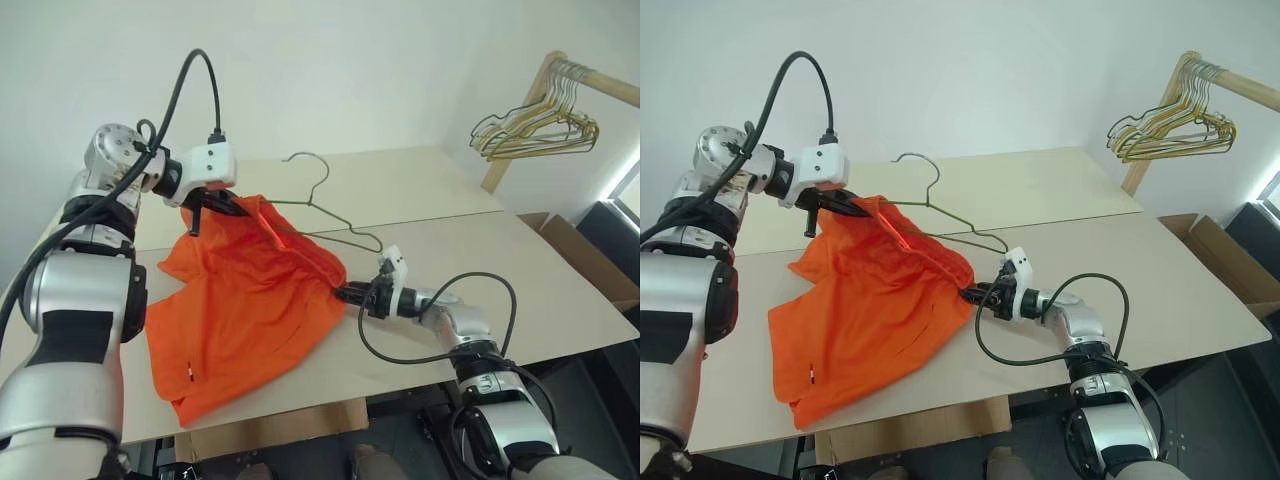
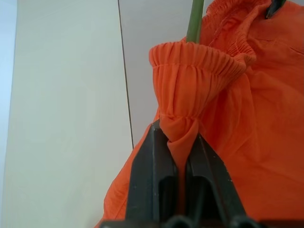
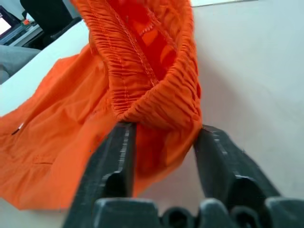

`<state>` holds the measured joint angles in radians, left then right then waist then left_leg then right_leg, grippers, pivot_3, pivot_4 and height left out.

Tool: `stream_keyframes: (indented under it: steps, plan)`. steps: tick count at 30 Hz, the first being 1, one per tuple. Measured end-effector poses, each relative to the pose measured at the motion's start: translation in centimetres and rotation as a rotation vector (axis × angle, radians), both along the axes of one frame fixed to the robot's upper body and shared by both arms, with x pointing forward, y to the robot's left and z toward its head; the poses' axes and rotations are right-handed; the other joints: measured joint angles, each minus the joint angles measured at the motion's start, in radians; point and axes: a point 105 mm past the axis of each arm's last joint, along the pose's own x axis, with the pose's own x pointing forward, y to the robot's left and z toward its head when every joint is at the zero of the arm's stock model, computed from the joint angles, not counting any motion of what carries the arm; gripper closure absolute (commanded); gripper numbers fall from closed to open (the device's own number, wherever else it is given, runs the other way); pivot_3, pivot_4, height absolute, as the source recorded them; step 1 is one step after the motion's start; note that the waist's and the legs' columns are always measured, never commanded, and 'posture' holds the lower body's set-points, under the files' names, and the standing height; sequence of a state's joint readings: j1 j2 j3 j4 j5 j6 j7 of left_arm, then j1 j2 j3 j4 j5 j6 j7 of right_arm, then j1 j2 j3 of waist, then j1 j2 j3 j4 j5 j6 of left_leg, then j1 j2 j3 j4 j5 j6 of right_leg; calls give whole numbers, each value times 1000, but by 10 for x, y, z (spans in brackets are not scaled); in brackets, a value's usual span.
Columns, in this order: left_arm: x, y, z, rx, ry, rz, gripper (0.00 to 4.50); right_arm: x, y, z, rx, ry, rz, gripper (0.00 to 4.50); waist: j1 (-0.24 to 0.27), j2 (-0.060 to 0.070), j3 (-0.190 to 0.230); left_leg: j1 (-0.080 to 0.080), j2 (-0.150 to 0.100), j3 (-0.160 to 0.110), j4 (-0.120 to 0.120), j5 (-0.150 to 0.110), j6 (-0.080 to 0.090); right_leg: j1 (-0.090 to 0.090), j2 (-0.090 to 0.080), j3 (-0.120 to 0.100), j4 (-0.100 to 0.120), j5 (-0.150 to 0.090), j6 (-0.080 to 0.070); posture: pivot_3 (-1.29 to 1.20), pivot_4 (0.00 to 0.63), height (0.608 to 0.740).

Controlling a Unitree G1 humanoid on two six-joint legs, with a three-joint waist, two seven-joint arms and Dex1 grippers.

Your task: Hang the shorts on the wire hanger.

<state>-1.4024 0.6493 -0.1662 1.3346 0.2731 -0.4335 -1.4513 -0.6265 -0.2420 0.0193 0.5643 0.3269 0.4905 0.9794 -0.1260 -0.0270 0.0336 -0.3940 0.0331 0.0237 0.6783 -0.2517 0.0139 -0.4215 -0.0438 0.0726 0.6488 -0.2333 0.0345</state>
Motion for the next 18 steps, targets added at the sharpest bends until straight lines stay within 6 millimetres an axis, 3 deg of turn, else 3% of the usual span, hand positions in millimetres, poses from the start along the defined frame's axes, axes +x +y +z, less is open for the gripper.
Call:
stream_keyframes:
  steps: [3, 12, 18]
  plan:
    - [0, 3, 1, -2, -3, 7, 4500, 0, -1, -4, -4, 18, -4, 4446, 0, 0, 0, -1, 0, 0, 0, 0, 0, 0, 0, 0, 0, 0, 0, -38, 0, 740]
    - [-1, 4, 4, -24, -5, 3, 4500, 3, -5, -7, -27, 24, -43, 4481, -1, 0, 0, -1, 0, -1, 0, 0, 0, 0, 0, -1, 0, 0, 0, -47, 0, 740]
    - [-13, 5, 7, -66, 49, -65, 4500, 11, -39, -3, -12, 76, -165, 4481, 1, 0, 0, -2, 0, -1, 0, 0, 0, 0, 0, -1, 0, 0, 0, -44, 0, 740]
